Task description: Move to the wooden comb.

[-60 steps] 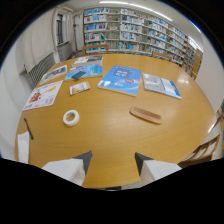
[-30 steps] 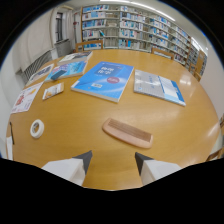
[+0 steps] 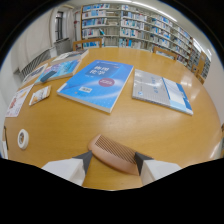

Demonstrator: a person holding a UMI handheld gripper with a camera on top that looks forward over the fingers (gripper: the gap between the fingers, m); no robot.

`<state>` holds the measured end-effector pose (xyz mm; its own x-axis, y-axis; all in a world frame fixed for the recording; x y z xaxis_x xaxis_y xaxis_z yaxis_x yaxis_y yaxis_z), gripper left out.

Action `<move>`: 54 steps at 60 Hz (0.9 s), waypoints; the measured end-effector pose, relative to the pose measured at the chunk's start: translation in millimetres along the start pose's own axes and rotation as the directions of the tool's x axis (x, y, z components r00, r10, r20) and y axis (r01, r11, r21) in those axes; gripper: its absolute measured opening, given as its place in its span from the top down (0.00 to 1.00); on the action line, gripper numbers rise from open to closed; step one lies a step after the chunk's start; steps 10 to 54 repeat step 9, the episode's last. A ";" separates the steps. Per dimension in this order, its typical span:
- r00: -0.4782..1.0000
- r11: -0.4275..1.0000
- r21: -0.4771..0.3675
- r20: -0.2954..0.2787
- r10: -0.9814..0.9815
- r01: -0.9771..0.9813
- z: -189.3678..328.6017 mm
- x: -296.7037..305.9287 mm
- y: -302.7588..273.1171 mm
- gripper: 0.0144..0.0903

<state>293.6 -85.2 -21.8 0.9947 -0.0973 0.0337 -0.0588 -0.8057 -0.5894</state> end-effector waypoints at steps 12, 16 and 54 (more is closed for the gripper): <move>1.000 1.000 -0.003 0.001 0.014 -0.014 -1.6 0.5 -1.0 0.07; 1.000 1.000 -0.003 0.001 0.014 -0.014 -1.6 0.5 -1.0 0.07; 1.000 1.000 -0.003 0.001 0.014 -0.014 -1.6 0.5 -1.0 0.07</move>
